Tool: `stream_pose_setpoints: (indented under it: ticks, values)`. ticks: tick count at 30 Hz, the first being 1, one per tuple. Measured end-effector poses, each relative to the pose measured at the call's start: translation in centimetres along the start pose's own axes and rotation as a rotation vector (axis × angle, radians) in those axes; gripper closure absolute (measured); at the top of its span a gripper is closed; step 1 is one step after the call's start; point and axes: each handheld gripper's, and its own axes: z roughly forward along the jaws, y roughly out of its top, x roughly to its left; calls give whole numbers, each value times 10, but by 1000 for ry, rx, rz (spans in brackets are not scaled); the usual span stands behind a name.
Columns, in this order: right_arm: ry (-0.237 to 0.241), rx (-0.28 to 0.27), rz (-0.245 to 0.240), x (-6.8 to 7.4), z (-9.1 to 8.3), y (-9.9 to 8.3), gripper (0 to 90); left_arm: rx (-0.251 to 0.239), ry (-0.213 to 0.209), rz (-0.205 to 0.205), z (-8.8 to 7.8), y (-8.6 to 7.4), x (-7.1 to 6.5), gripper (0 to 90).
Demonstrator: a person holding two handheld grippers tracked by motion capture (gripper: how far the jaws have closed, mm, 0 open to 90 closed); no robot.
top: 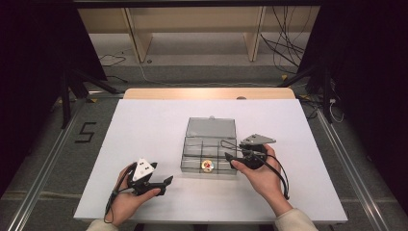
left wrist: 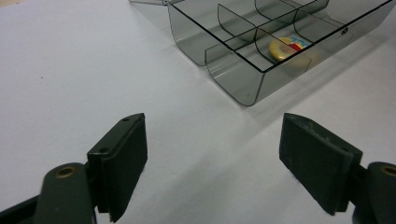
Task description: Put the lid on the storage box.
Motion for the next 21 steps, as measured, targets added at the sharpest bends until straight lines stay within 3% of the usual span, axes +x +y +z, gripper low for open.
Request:
stream_pose_setpoints:
  ticks: [21]
  values:
    - [-7,3,19,-11,2,0,359,1,8,-3,2,2,-2,241]
